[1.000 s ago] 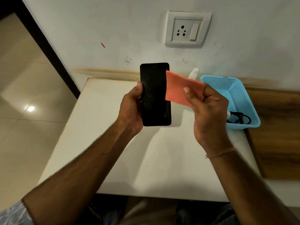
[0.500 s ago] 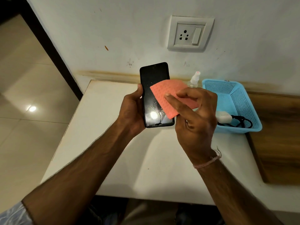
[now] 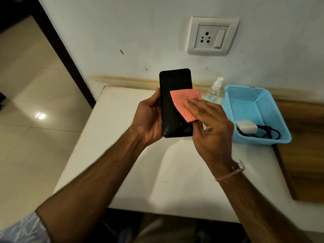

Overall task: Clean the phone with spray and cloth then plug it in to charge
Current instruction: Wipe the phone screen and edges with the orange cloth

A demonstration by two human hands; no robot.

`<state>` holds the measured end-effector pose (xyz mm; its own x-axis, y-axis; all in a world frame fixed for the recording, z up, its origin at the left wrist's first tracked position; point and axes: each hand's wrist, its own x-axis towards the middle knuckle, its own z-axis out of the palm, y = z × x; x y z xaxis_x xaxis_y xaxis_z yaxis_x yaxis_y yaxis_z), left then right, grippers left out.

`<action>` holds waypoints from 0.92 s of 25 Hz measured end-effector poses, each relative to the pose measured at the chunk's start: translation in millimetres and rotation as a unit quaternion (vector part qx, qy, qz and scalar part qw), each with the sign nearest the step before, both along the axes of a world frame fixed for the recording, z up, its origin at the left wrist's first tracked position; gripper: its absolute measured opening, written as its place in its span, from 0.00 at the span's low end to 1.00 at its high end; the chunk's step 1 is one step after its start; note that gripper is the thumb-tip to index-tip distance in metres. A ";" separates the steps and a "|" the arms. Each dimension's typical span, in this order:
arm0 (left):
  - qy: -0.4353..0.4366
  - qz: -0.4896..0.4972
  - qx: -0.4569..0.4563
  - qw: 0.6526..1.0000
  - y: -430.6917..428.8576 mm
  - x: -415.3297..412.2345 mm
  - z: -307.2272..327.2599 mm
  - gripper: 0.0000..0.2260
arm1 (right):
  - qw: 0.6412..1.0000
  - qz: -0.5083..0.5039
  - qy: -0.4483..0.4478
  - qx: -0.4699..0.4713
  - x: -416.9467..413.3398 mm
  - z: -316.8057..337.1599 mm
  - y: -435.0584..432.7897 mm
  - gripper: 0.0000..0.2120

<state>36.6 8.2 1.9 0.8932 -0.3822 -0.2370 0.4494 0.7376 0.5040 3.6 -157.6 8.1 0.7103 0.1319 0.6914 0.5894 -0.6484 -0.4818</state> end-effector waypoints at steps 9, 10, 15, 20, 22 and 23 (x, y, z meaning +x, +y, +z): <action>-0.045 -0.058 -0.039 0.997 3.9 -4.6 5.7 0.31 | 0.998 -0.010 0.022 -0.056 -4.2 9.6 13.1 0.16; -0.050 -0.066 -0.051 0.995 4.2 -4.7 6.4 0.32 | 0.997 -0.006 0.033 -0.068 -5.8 11.0 16.2 0.17; -0.064 -0.072 -0.067 0.993 -3.9 -6.2 6.1 0.33 | 0.989 0.013 0.098 -0.112 -12.1 16.3 35.6 0.24; -0.085 -0.053 -0.083 0.992 -1.6 -5.6 7.8 0.34 | 0.963 0.103 0.062 -0.242 -39.9 5.2 24.4 0.26; -0.091 -0.034 -0.076 0.992 -0.8 -5.7 8.2 0.33 | 0.957 0.108 0.049 -0.264 -44.5 4.6 5.9 0.28; -0.091 -0.028 -0.079 0.992 -1.2 -6.0 8.8 0.33 | 0.959 0.098 0.053 -0.259 -41.0 7.8 -0.4 0.29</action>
